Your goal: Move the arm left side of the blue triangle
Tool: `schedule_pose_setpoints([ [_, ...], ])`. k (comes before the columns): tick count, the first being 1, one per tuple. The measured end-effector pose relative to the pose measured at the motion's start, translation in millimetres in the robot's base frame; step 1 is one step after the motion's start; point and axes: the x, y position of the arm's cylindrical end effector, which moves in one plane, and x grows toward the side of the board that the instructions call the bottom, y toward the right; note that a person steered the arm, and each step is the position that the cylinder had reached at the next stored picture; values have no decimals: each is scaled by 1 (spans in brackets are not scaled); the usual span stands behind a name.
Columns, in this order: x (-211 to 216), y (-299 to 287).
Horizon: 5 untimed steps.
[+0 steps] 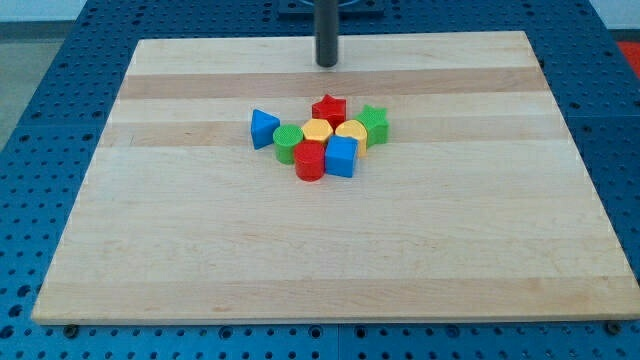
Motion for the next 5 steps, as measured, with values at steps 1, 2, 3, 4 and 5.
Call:
schedule_pose_setpoints([
  [1, 77, -64],
  [2, 103, -93],
  [3, 103, -103],
  [4, 140, -110],
  [5, 163, -110],
])
